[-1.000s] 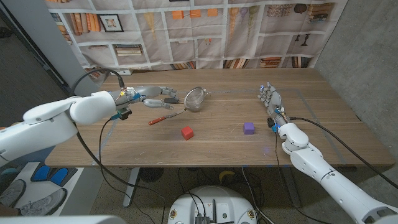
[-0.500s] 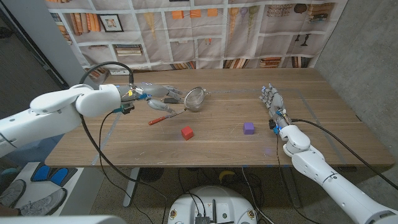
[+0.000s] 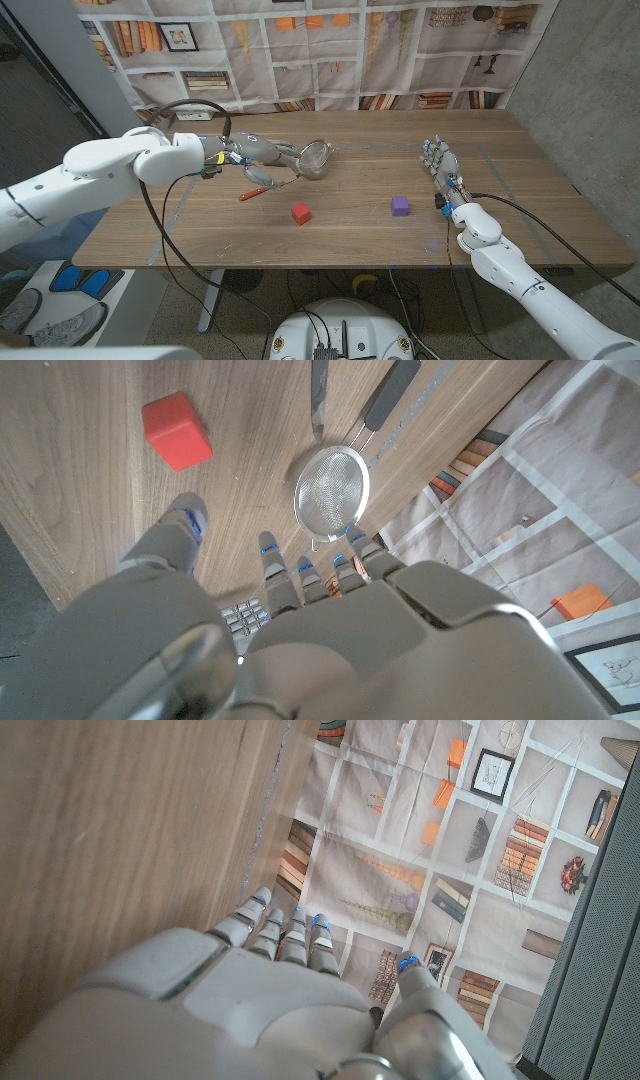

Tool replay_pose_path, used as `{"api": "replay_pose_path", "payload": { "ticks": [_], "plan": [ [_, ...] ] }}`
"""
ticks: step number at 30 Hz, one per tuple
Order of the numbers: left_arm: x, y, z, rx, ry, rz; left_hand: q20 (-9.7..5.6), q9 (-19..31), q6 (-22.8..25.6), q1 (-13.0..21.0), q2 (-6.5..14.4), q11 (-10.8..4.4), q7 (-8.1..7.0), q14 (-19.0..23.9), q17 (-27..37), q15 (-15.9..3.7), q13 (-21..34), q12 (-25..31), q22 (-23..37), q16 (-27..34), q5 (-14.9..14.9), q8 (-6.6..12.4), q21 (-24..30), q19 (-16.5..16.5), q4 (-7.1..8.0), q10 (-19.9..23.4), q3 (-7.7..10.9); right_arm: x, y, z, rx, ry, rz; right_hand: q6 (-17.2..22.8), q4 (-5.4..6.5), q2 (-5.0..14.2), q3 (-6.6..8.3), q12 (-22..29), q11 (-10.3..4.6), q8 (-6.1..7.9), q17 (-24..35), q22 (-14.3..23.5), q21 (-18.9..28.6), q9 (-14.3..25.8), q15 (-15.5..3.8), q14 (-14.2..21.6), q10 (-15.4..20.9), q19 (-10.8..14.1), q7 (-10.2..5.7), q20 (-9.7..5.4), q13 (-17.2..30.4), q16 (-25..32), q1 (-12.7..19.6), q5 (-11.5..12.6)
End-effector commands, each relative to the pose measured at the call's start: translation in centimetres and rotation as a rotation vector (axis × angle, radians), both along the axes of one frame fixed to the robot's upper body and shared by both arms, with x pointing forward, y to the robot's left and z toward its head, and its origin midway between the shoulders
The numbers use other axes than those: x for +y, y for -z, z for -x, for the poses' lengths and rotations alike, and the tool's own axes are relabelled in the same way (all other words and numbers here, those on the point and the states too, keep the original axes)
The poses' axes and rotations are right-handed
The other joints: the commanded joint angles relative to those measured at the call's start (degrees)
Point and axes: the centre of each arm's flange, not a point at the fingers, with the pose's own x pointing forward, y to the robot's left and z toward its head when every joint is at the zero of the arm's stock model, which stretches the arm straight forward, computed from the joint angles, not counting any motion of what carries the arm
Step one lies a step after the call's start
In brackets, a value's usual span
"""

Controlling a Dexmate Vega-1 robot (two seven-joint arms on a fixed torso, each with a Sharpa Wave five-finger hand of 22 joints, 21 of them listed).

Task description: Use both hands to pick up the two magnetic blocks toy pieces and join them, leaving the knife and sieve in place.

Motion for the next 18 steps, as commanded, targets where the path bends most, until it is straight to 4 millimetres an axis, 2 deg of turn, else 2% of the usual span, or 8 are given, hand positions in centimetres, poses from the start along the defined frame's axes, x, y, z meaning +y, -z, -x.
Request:
{"api": "replay_pose_path", "payload": {
  "ticks": [1,5,12,18],
  "plan": [
    [-1.3,1.1,-0.5,-0.038,-0.011,-0.103,-3.7,0.1,-1.0,1.3,-0.3,0.38,0.08,-1.4,0.3,-3.21,0.2,-0.1,0.2,-0.3,0.4,-0.12,-0.3,-1.2,0.3,-1.2,-0.43,-0.4,0.3,0.0,0.003,0.006,-0.01,0.2,-0.22,1.06,-0.11,0.0,-0.08,0.28,0.1,0.3,-0.1,0.1,-0.36,-0.3,0.0,0.4,-0.26,-1.49,-0.1,-0.1,-0.3,0.1],
    [-1.4,1.6,-0.5,-0.036,-0.028,-0.095,-3.66,0.1,-1.8,1.8,-0.7,0.51,0.1,-2.3,0.3,-2.83,0.2,0.0,0.2,-0.3,0.3,-0.37,-0.3,-1.8,0.38,-1.8,-0.75,-0.4,0.3,-0.1,0.002,0.009,-0.013,0.3,-0.26,1.12,-0.13,0.0,-0.11,0.28,0.0,0.3,-0.1,0.1,-0.3,-0.2,0.0,0.5,-0.31,-1.52,-0.1,-0.1,-0.2,0.1],
    [-1.7,2.8,-0.8,-0.024,-0.032,-0.074,-2.95,0.1,-3.6,2.7,-1.3,1.56,1.4,-4.0,0.4,-2.03,0.2,0.0,0.2,-0.3,0.3,-0.77,-0.3,-3.4,0.54,-3.4,-1.38,-0.5,0.4,0.0,0.011,0.014,-0.016,0.3,-0.28,1.2,-0.18,0.0,-0.02,0.3,0.0,0.3,-0.2,0.1,-0.33,-0.2,0.1,0.5,-0.48,-1.52,-0.1,0.0,-0.2,0.1],
    [-1.7,3.6,-1.0,-0.03,-0.035,-0.049,-2.86,0.1,-4.2,2.9,-1.5,1.57,1.37,-4.2,0.4,-1.86,0.2,0.0,0.2,-0.2,0.2,-0.88,-0.2,-3.5,0.57,-3.8,-1.63,-0.6,0.6,0.0,0.013,0.019,-0.019,0.5,-0.37,1.33,-0.23,0.0,-0.1,0.36,-0.1,0.3,-0.3,0.1,-0.33,-0.1,0.0,0.6,-0.6,-1.51,-0.1,0.0,-0.2,0.1]
  ]
}}
